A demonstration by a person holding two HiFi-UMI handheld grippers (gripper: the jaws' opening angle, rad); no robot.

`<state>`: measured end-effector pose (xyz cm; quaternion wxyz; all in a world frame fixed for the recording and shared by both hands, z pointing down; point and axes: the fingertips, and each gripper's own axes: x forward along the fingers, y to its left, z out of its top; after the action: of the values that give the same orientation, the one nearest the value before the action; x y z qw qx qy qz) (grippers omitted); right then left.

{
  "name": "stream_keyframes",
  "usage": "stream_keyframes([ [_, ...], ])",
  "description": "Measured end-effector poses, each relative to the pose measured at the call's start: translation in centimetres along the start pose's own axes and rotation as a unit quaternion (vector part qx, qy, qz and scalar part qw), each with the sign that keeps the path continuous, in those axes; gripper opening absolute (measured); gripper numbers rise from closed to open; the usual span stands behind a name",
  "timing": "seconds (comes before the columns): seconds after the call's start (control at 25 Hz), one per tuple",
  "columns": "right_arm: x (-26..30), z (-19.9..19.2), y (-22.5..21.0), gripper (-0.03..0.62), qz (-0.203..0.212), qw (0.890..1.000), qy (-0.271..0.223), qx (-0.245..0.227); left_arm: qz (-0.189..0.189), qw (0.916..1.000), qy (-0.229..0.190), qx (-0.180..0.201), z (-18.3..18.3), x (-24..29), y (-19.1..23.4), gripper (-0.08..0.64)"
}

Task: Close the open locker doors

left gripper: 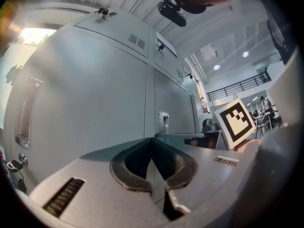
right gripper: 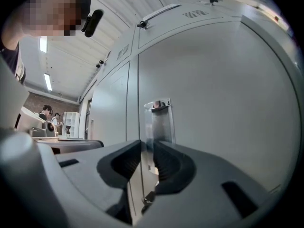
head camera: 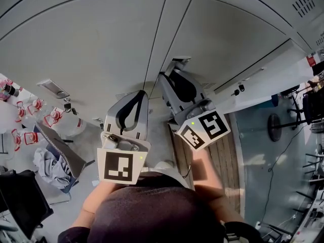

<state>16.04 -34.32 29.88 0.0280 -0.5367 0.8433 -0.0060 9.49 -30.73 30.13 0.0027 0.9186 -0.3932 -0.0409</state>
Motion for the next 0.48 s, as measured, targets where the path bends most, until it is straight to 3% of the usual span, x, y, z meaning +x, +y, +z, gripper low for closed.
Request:
stream_keyframes([
  [0.2,0.0,0.0,-0.1,0.084,-0.004,1.000,-0.003,0.008,0.010,0.9999,-0.004,0.004,0.5,-1.2,-0.4,0.003],
  [0.48,-0.7,0.7,-0.2,0.097,-0.056,0.998,-0.008,0.013,0.035,0.9992,-0.010,0.018,1.4,-4.0,-1.1,0.003],
])
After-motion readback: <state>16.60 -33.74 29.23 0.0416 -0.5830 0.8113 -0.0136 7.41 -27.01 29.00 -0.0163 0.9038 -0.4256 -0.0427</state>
